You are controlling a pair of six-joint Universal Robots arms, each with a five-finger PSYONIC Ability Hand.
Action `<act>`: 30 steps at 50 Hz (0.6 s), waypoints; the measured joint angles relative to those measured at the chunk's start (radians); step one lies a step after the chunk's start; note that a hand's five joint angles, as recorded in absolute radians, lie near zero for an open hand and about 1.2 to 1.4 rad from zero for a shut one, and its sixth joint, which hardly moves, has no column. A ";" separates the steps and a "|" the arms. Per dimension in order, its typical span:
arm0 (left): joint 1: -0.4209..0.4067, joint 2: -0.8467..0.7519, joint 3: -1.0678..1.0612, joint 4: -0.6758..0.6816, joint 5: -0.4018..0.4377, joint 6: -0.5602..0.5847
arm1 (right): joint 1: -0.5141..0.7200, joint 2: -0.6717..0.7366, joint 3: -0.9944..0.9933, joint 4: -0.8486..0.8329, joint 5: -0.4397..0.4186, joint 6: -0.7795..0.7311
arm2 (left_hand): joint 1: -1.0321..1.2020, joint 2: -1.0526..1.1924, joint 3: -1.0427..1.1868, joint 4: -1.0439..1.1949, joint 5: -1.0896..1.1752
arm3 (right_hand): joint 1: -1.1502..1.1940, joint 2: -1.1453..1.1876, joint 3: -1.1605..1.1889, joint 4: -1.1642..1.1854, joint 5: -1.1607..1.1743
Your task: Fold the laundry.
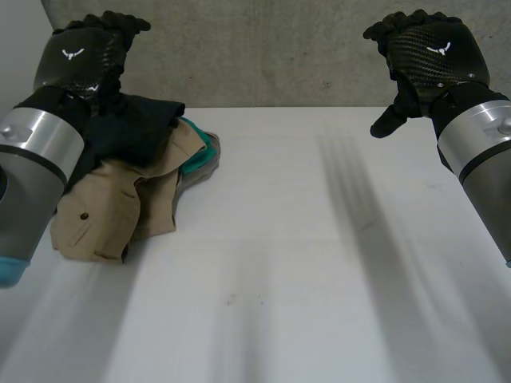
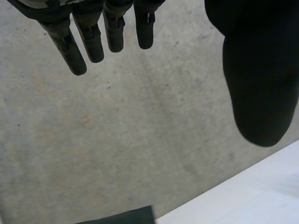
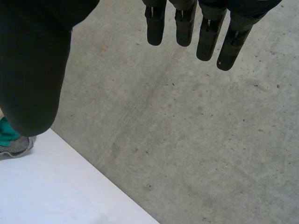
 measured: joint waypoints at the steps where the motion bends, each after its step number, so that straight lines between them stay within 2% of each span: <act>1: 0.012 -0.017 0.013 0.004 0.000 0.025 | 0.000 0.000 0.000 0.000 0.000 0.000 | 0.000 0.000 0.000 0.000 0.000 | 0.000 0.000 0.000 0.000 0.000; 5: 0.047 -0.080 0.053 0.011 0.001 0.102 | 0.000 0.002 0.000 0.000 0.000 0.001 | 0.000 0.000 0.000 0.000 0.000 | 0.000 0.000 0.000 0.000 0.000; 9: 0.099 -0.197 0.128 0.016 0.001 0.241 | 0.001 0.004 0.000 0.000 0.000 0.002 | 0.000 0.000 0.000 0.000 0.000 | 0.000 0.000 0.000 0.000 0.000; 10: 0.099 -0.197 0.128 0.016 0.001 0.241 | 0.001 0.004 0.000 0.000 0.000 0.002 | 0.000 0.000 0.000 0.000 0.000 | 0.000 0.000 0.000 0.000 0.000; 16: 0.168 -0.400 0.255 0.017 0.006 0.428 | 0.001 0.005 0.001 0.000 0.000 0.003 | 0.000 0.000 0.000 0.000 0.000 | 0.000 0.000 0.000 0.000 0.000; 21: 0.196 -0.530 0.338 0.019 0.022 0.497 | 0.001 0.006 0.004 -0.001 0.000 0.002 | 0.028 0.030 0.030 0.030 0.021 | 0.000 0.000 0.000 0.000 0.000; 25: 0.205 -0.634 0.408 0.025 0.046 0.526 | 0.002 0.010 0.007 0.000 0.000 0.002 | 0.447 0.411 0.404 0.414 0.390 | 0.000 0.000 0.000 0.000 0.000; 26: 0.205 -0.650 0.420 0.026 0.049 0.528 | 0.002 0.011 0.008 0.000 0.000 0.002 | 0.447 0.411 0.404 0.414 0.390 | 0.000 0.000 0.000 0.000 0.000; 28: 0.205 -0.679 0.444 0.028 0.056 0.531 | 0.003 0.014 0.008 0.001 0.000 0.002 | 0.703 0.682 0.675 0.685 0.653 | 0.000 0.000 0.000 0.000 0.000; 29: 0.205 -0.679 0.444 0.028 0.056 0.531 | 0.003 0.014 0.008 0.001 0.000 0.002 | 0.703 0.682 0.675 0.685 0.653 | 0.000 0.000 0.000 0.000 0.000; 30: 0.205 -0.691 0.455 0.029 0.059 0.531 | 0.003 0.015 0.009 0.001 0.000 0.002 | 0.796 0.810 0.793 0.804 0.771 | 0.000 0.000 0.000 0.000 0.000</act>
